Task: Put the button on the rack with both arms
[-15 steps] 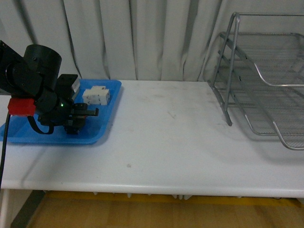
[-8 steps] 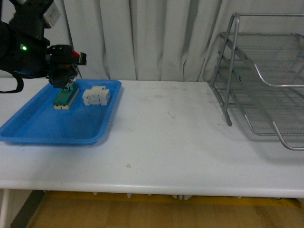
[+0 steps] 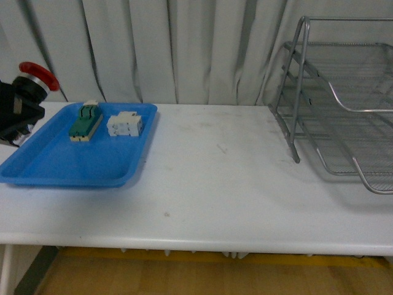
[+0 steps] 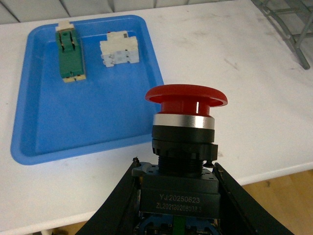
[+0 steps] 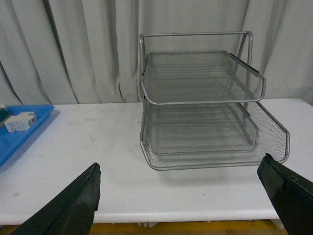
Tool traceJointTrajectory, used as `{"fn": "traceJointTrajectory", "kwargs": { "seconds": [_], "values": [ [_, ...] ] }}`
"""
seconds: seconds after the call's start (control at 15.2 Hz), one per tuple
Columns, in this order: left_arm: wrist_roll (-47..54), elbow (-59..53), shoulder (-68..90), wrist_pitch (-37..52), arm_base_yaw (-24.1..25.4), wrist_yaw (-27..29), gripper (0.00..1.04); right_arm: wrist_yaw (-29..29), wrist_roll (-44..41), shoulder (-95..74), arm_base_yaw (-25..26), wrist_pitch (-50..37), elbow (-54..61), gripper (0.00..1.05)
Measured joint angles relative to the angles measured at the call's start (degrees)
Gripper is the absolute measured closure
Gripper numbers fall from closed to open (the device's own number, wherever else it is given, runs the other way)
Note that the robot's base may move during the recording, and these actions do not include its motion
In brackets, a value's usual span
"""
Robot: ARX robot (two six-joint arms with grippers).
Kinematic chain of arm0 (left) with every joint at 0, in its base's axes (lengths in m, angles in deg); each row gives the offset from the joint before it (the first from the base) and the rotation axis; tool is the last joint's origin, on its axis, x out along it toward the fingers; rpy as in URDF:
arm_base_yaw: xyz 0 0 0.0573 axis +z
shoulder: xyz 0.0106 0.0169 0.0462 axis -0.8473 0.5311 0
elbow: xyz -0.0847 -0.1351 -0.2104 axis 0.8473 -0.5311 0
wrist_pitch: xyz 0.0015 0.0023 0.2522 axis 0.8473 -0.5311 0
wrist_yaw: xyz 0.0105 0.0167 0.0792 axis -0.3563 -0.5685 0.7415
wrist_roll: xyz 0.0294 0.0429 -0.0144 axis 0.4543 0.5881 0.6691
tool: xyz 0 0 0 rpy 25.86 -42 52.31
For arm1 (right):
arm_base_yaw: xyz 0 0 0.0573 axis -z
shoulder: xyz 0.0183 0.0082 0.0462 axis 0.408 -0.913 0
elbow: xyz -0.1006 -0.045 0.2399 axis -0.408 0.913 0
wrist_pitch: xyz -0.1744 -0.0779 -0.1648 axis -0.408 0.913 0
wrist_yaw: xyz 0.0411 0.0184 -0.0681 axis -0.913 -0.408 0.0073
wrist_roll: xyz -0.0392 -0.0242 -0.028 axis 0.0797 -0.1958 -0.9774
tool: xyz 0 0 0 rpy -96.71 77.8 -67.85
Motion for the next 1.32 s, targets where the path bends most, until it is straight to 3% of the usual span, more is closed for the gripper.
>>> {"fn": "traceJointTrajectory", "kwargs": {
  "seconds": [1.32],
  "values": [
    [-0.2,-1.2,1.4,3.0,-1.2,-0.2,0.69,0.0,0.0,0.0,0.0,0.0,0.0,0.06]
  ]
}}
